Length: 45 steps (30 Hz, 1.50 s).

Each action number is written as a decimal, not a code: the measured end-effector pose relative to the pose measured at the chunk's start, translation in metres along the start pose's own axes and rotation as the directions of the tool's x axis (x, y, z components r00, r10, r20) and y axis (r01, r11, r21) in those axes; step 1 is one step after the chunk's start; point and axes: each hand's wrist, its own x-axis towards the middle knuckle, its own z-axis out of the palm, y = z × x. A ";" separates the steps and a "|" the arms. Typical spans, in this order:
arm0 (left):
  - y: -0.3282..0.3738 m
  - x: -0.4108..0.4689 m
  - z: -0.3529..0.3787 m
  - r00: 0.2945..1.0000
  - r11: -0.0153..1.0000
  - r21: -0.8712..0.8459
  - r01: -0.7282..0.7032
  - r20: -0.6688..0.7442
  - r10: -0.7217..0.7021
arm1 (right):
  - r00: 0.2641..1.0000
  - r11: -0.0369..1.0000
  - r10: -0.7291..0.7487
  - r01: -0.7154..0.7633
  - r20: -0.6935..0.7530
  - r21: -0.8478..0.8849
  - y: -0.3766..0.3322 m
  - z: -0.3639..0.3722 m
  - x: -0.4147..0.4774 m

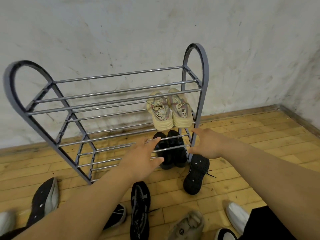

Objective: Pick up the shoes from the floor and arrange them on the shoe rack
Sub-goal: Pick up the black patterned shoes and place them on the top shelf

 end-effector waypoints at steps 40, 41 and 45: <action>-0.173 -0.103 0.304 0.713 0.384 -0.619 0.686 0.464 -0.525 | 0.881 0.727 0.153 -0.407 0.447 0.553 -0.077 0.368 0.127; -0.173 -0.102 0.303 0.718 0.344 -0.654 0.674 0.469 -0.514 | 0.878 0.692 0.164 -0.427 0.450 0.581 -0.076 0.369 0.129; -0.166 -0.095 0.291 0.763 0.268 -0.744 0.612 0.466 -0.448 | 0.871 0.616 0.155 -0.455 0.467 0.643 -0.069 0.360 0.130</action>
